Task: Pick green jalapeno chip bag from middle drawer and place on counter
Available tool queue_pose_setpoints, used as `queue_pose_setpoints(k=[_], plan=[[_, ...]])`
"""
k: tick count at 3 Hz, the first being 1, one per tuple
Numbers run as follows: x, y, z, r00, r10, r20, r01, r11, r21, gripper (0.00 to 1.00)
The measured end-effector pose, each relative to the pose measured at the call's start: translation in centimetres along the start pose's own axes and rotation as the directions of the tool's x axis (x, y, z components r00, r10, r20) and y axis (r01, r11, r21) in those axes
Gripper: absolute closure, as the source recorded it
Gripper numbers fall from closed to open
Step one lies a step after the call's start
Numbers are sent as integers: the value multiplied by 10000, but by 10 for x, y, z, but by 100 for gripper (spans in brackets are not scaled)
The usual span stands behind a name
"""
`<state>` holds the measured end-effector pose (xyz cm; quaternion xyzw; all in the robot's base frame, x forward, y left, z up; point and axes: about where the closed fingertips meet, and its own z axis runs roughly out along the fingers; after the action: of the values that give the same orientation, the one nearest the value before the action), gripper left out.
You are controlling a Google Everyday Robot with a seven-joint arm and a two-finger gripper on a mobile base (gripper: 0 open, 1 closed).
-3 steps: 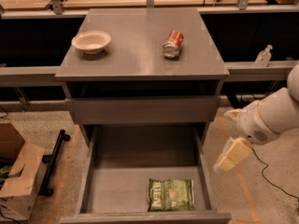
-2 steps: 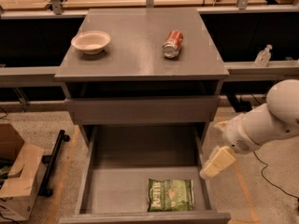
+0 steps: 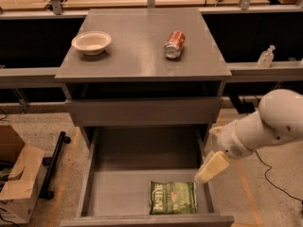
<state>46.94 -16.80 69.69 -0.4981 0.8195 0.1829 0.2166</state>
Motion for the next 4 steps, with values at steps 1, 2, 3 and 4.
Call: queue_pose_setpoints(k=[1,2,3,4], plan=[[4,-4,45,9988,226,429,-221,9997,-128,0],[3,-7,102,9974,429,577,-410,9986,-338,0],[9,-10,151,9932,1016,567,-1003,9946,-251,0],[5,-17,155,9913,1092,733,-1095,9940,-1,0]])
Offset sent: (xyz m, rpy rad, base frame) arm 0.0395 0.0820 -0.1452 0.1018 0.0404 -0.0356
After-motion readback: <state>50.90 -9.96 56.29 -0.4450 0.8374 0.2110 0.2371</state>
